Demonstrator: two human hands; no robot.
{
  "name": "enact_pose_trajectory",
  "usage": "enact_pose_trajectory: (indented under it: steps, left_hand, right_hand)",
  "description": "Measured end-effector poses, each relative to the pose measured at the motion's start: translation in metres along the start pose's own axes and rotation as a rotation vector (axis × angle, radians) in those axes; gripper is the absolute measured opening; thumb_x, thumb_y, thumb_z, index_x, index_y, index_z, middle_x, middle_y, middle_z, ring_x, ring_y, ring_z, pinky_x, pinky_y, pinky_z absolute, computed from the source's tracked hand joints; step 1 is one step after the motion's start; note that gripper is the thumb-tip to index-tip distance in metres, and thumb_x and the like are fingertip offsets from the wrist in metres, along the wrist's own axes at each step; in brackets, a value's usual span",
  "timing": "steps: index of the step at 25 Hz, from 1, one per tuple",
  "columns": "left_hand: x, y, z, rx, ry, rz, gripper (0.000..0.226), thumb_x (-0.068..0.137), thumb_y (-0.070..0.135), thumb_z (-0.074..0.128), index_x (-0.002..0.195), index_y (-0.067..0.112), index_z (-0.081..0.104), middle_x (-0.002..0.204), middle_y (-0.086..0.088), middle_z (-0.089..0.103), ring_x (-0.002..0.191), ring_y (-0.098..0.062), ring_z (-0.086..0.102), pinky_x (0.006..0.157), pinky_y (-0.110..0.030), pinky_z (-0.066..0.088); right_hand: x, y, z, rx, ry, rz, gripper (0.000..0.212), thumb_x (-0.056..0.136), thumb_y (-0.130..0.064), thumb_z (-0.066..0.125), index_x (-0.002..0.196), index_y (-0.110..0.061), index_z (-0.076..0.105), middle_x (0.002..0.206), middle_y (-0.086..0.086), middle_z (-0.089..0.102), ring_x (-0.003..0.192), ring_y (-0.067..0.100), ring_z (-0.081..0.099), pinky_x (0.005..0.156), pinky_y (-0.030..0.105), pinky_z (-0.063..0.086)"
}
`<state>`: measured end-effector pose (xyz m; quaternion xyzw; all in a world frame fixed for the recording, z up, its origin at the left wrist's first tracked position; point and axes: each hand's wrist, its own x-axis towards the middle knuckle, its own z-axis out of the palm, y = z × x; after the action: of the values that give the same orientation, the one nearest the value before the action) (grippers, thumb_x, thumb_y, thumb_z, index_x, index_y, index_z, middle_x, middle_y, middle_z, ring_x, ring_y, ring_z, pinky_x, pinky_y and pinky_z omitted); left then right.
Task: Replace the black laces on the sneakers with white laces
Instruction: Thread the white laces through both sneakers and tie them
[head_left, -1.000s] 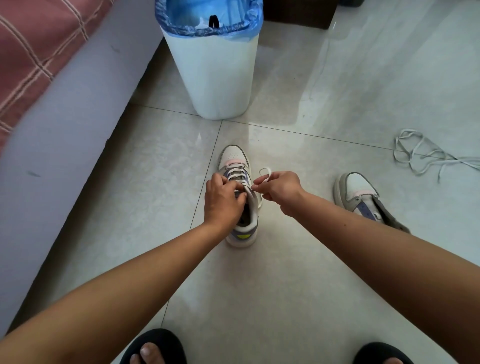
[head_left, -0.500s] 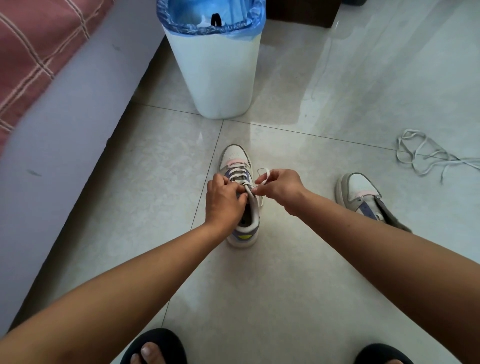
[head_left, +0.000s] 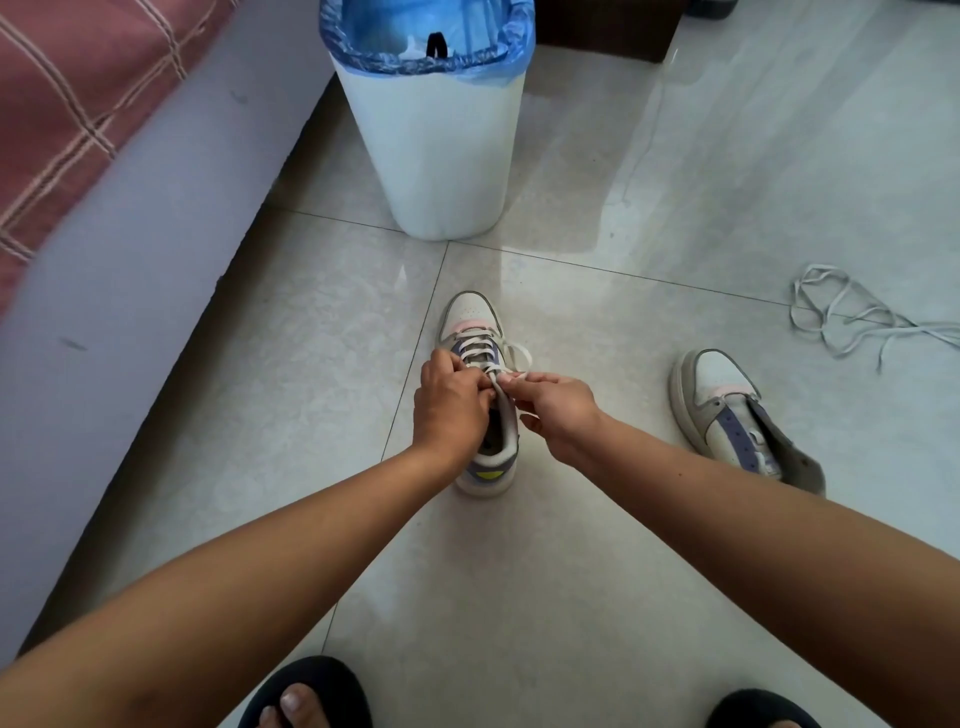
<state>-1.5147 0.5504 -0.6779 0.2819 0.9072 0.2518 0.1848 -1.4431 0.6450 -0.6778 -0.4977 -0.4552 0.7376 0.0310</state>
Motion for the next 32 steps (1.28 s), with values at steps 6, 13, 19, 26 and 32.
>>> enact_pose_trajectory:
  steps: [6, 13, 19, 26, 32]
  left_hand:
    - [-0.001, -0.007, -0.015, -0.067, -0.100, 0.117, 0.007, 0.090, 0.010, 0.054, 0.091, 0.004, 0.058, 0.099, -0.008, 0.045, 0.093, -0.026, 0.052, 0.073, -0.022, 0.037]
    - [-0.038, -0.001, -0.062, -1.190, -0.336, -0.202, 0.021, 0.096, 0.002, 0.040, 0.077, 0.007, 0.046, 0.098, -0.019, 0.070, 0.098, -0.026, 0.067, 0.089, -0.033, 0.054]
    - [-0.059, -0.018, -0.074, -1.153, -0.538, -0.503, 0.027, 0.100, 0.013, 0.032, 0.079, 0.007, 0.048, 0.072, -0.015, 0.066, 0.073, -0.026, 0.063, 0.046, -0.024, 0.048]
    - [-0.054, -0.023, -0.060, -0.969, -0.419, -0.513, 0.023, 0.097, 0.011, 0.034, 0.076, 0.009, 0.043, 0.057, -0.009, 0.054, 0.062, -0.024, 0.057, 0.064, -0.034, 0.048]
    - [-0.046, -0.039, -0.059, -0.907, -0.230, -0.574, 0.017, 0.098, 0.011, 0.039, 0.083, 0.008, 0.046, 0.055, -0.006, 0.038, 0.050, -0.020, 0.043, 0.065, -0.038, 0.052]
  right_hand:
    - [-0.004, 0.019, -0.006, -0.321, -0.031, -0.167, 0.047, 0.083, -0.007, 0.068, 0.124, -0.012, 0.046, 0.076, -0.002, 0.046, 0.067, 0.008, 0.048, 0.063, 0.021, 0.042]
    - [-0.001, 0.018, -0.009, -0.258, -0.004, -0.085, 0.038, 0.082, -0.008, 0.070, 0.115, -0.008, 0.050, 0.077, 0.001, 0.046, 0.065, 0.011, 0.049, 0.056, 0.019, 0.043]
    - [0.007, -0.001, -0.006, 0.041, -0.054, 0.144, 0.008, 0.085, -0.019, 0.066, 0.080, -0.019, 0.059, 0.079, -0.003, 0.049, 0.070, 0.008, 0.044, 0.066, 0.025, 0.038]
    - [0.015, -0.025, -0.006, 0.306, -0.013, 0.138, 0.021, 0.094, -0.025, 0.052, 0.076, -0.017, 0.056, 0.066, -0.002, 0.056, 0.060, 0.010, 0.049, 0.061, 0.023, 0.039]
    - [0.002, -0.031, -0.040, -0.065, -0.135, -0.008, 0.010, 0.090, -0.020, 0.061, 0.087, -0.011, 0.056, 0.058, 0.000, 0.044, 0.048, 0.010, 0.037, 0.056, 0.024, 0.039]
